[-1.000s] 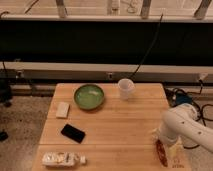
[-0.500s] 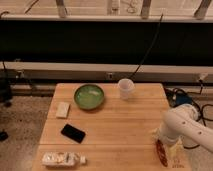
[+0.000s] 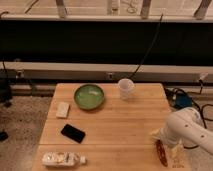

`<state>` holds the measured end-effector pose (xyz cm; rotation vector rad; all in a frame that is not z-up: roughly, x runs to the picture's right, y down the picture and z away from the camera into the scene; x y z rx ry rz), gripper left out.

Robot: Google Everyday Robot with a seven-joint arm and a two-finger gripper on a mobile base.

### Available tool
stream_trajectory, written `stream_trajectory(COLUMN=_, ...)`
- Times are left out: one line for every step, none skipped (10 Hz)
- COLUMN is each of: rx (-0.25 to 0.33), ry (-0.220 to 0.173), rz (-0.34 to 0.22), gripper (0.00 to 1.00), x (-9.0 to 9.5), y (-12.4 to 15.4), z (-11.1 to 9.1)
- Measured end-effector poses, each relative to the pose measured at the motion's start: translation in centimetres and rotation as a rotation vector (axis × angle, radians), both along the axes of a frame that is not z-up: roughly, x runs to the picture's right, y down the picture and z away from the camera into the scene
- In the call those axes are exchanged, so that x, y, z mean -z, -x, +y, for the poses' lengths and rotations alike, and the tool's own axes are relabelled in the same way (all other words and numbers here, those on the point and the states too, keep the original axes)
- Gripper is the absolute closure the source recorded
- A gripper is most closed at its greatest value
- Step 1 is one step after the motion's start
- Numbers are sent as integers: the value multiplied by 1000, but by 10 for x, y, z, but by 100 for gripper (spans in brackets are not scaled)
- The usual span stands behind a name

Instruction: Drag the pepper across the table

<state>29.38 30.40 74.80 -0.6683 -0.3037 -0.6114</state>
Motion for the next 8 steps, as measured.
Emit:
stream_trajectory(rx=27, ry=-2, rz=-27, gripper=20, x=0, y=-1, z=2)
stream_trajectory(rx=52, ry=-4, rz=-51, gripper=20, x=0, y=-1, z=3)
stream_trajectory(rx=68, ry=-5, rz=-64, gripper=20, x=0, y=-1, z=4)
stream_trajectory(rx=93, ry=-5, rz=-83, gripper=20, x=-1, y=-1, z=5)
stream_trajectory(rx=108, ry=-3, rz=-98, gripper=20, x=-2, y=0, z=5)
stream_trajectory(rx=127, ry=3, rz=-114, gripper=20, x=-3, y=0, z=7)
stream_trajectory(rx=142, ry=9, rz=-126, gripper=20, x=-3, y=0, z=8)
stream_trajectory(rx=155, ry=16, rz=-136, gripper=20, x=-5, y=0, z=10)
